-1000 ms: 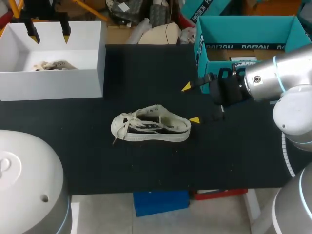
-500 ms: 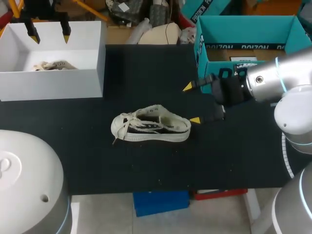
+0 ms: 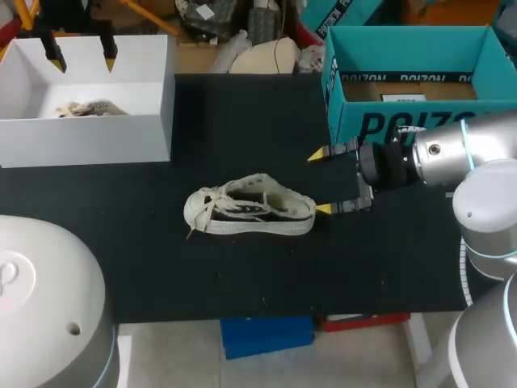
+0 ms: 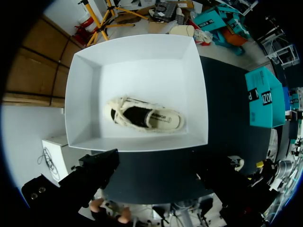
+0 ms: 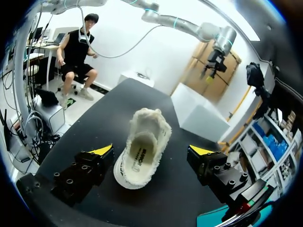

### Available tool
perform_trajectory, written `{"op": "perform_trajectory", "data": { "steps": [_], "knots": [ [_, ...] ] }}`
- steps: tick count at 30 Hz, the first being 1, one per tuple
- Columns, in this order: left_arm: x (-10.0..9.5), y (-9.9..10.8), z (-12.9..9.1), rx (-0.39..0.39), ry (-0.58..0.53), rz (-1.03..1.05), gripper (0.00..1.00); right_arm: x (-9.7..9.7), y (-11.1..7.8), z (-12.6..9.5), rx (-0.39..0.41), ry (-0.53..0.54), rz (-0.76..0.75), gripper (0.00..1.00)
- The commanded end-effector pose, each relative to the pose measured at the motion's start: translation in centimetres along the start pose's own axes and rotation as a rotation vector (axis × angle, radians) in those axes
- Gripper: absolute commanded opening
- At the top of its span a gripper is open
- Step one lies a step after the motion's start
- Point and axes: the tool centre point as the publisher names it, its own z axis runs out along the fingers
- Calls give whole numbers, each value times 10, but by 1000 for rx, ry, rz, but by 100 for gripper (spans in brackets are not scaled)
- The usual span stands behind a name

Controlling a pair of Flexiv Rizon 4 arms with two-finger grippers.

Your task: Take the shoe out of the shoebox, open the shoe tongue, remove and reinsert the insole, then place the shoe into the shoebox

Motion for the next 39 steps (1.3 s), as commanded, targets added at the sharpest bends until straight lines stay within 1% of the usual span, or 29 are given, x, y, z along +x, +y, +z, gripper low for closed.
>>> {"op": "perform_trajectory", "data": {
  "steps": [1, 12, 21, 24, 33, 39],
  "knots": [
    [1, 0, 0, -1, -3, -2, 100, 5, -10, 8, -23, -10, 16, 100],
    [1, 0, 0, -1, -3, -2, 100, 10, -23, 15, -57, 15, 99, 100],
    [1, 0, 0, -1, -3, -2, 100, 13, -39, 26, -75, 25, 165, 100],
    [1, 0, 0, -1, -3, -2, 100, 15, -42, 31, -123, -14, 205, 100],
    [1, 0, 0, -1, -3, -2, 100, 20, -50, 39, -106, 22, 254, 100],
    [1, 0, 0, -1, -3, -2, 100, 22, -54, 44, -108, 34, 294, 100]
  ]
}}
